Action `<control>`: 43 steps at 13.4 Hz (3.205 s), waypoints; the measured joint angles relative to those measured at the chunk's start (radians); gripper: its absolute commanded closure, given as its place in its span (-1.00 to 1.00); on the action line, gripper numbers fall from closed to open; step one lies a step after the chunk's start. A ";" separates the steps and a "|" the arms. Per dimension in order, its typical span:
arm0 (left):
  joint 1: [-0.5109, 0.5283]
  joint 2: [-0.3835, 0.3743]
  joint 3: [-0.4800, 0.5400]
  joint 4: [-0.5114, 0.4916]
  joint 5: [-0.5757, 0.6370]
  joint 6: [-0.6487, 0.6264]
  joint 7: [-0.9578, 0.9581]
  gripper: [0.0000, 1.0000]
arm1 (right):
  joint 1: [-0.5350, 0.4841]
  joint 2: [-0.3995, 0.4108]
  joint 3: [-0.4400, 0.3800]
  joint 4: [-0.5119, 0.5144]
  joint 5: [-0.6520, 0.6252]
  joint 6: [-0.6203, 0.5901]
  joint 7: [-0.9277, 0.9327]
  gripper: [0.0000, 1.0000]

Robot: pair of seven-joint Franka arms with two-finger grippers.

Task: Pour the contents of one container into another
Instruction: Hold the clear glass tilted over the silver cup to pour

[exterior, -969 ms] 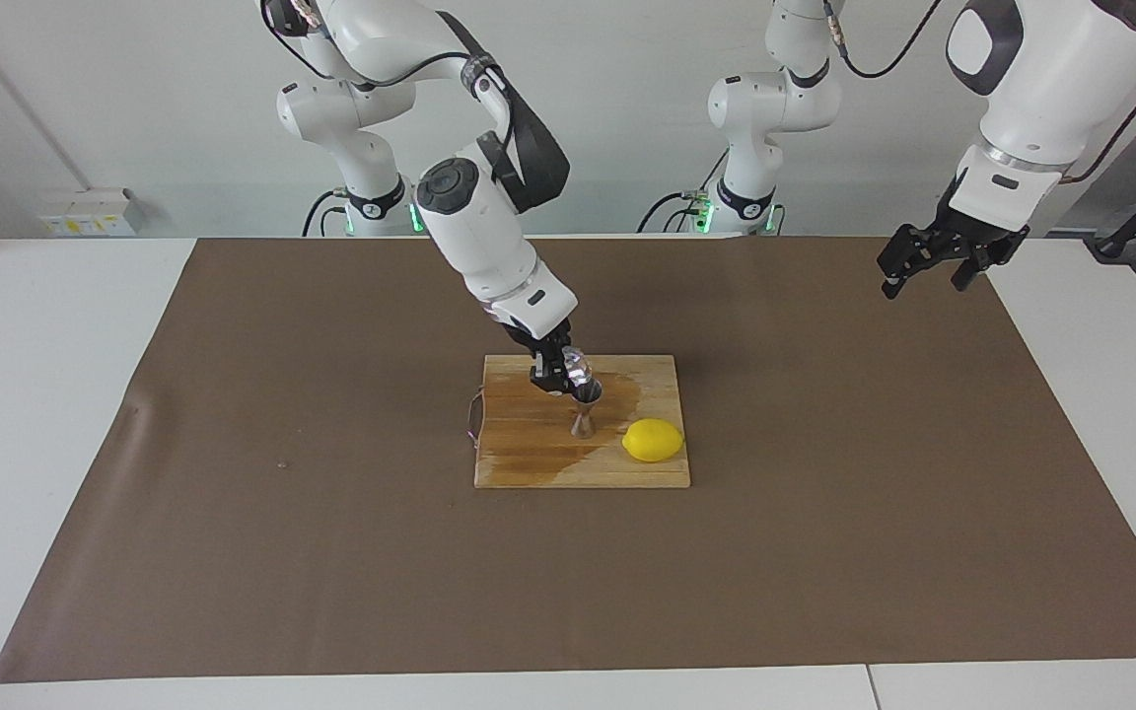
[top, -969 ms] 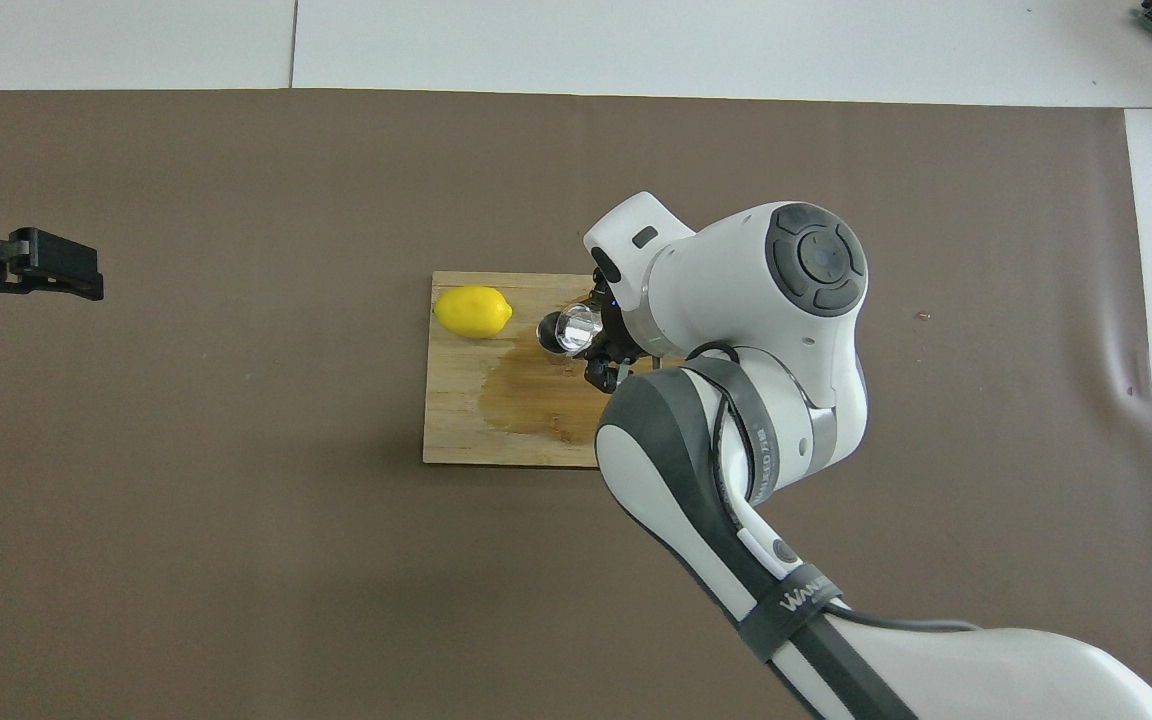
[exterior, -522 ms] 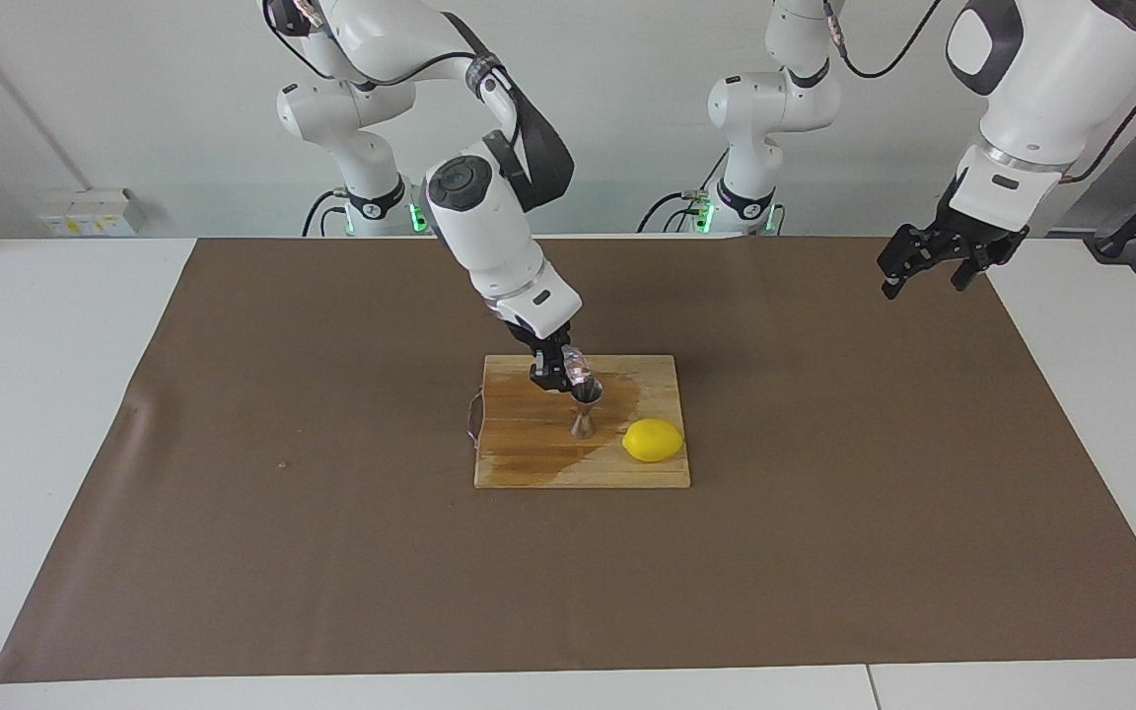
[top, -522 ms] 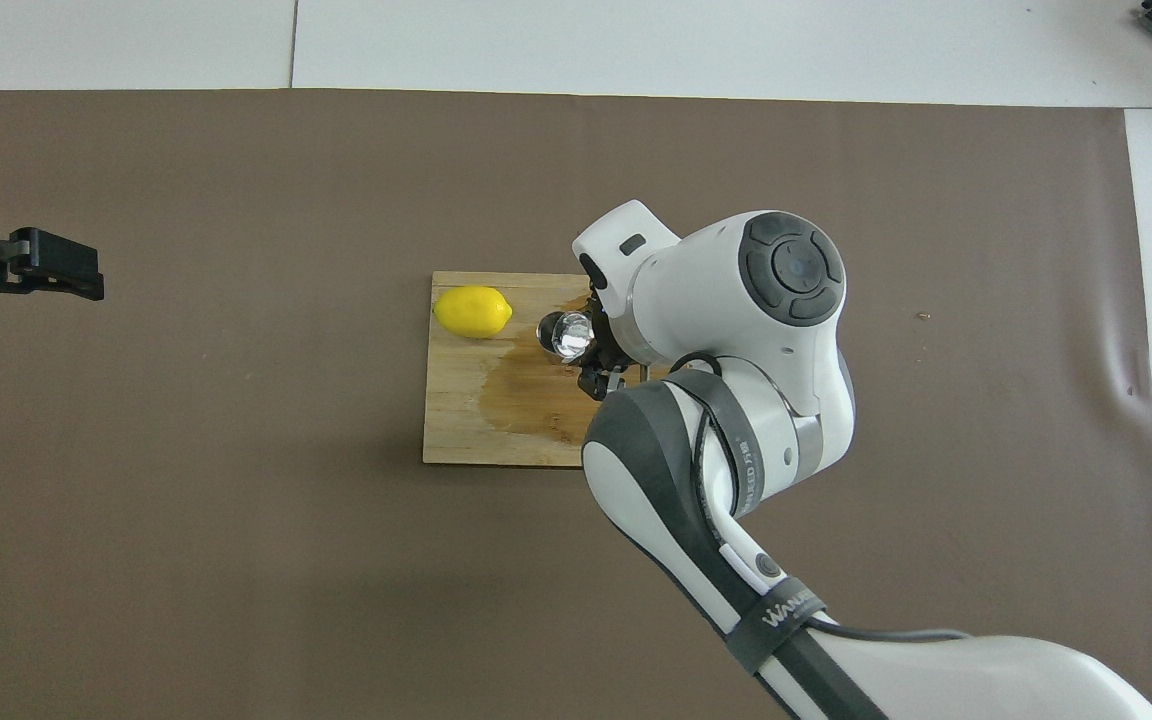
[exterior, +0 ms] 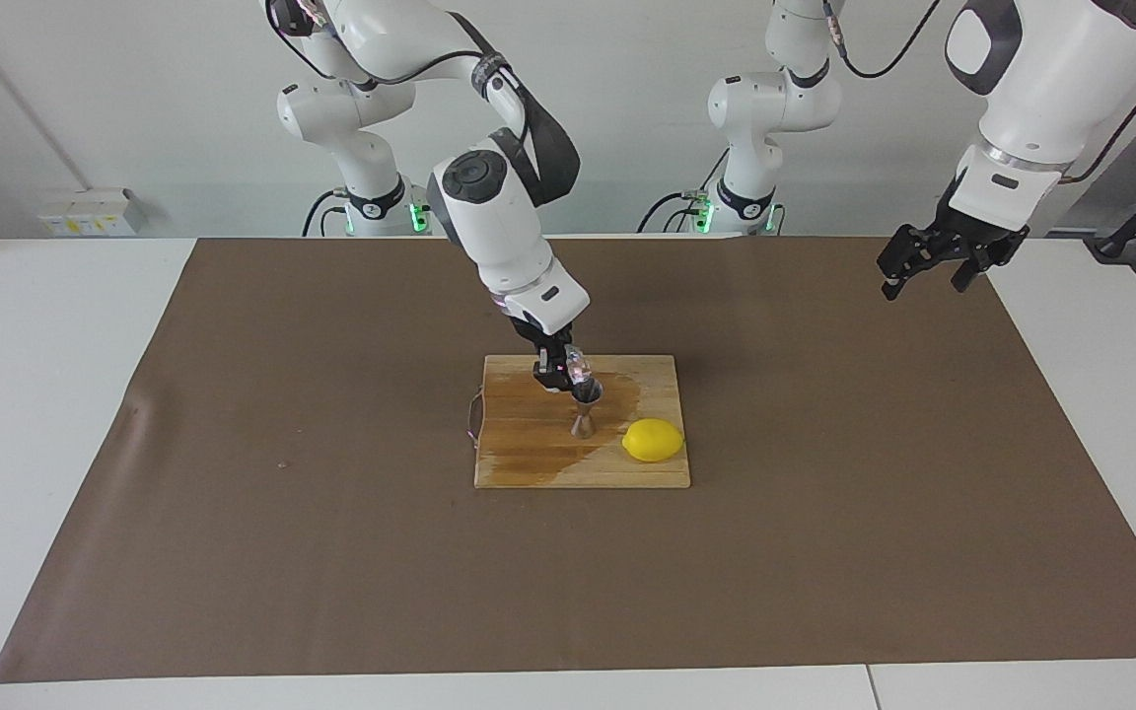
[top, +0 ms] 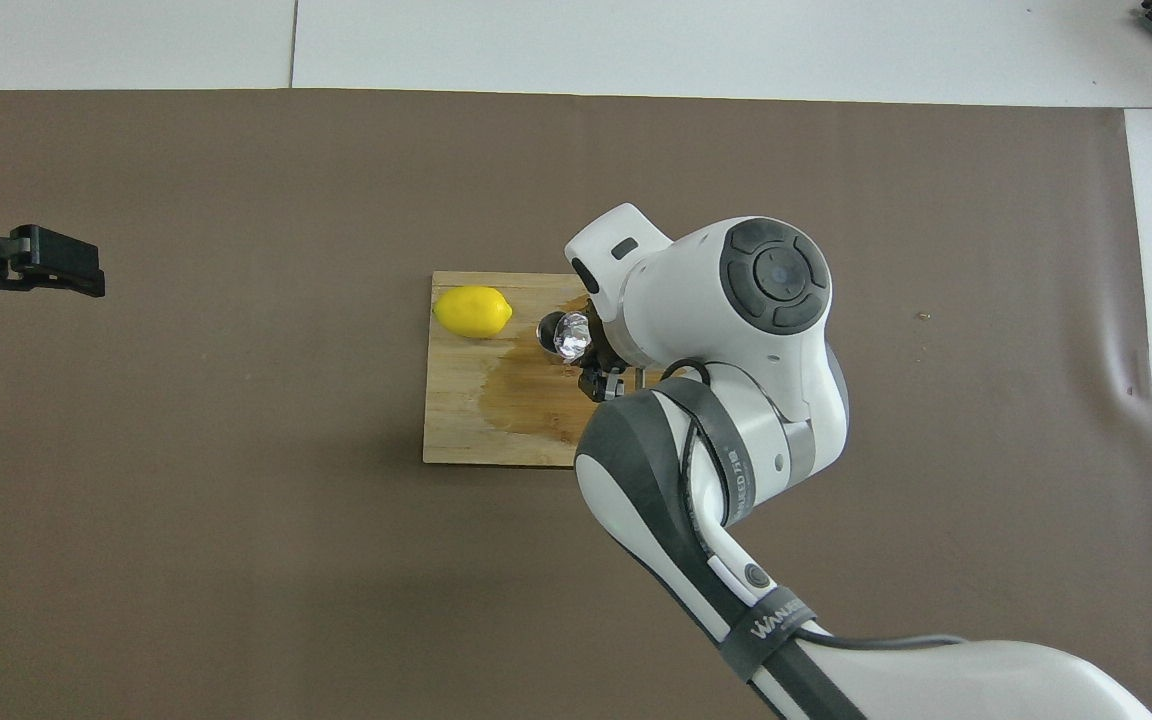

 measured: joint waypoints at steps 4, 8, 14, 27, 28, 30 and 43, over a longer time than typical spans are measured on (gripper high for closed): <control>0.000 0.000 0.000 0.000 0.000 0.002 0.002 -1.00 | 0.000 0.000 -0.001 0.002 -0.001 0.000 0.009 0.97; 0.000 0.000 0.000 0.000 0.000 0.002 0.002 -1.00 | 0.000 0.000 -0.002 0.009 -0.004 0.000 0.016 0.97; 0.000 0.000 0.000 0.000 0.000 0.001 0.002 -1.00 | 0.000 0.000 -0.003 0.013 -0.007 0.000 0.032 0.97; 0.001 0.000 0.002 -0.002 0.000 -0.077 0.002 -1.00 | 0.015 0.021 -0.003 0.038 -0.049 0.000 0.081 0.98; 0.001 0.000 0.003 -0.002 0.000 -0.091 0.002 -1.00 | 0.020 0.024 -0.003 0.039 -0.049 0.000 0.082 0.98; 0.002 0.000 0.004 -0.002 0.000 -0.142 0.002 -1.00 | 0.022 0.025 -0.003 0.040 -0.056 -0.001 0.083 0.98; 0.002 0.000 0.005 -0.001 0.000 -0.191 0.001 -1.00 | 0.022 0.027 -0.006 0.057 -0.102 -0.019 0.092 0.98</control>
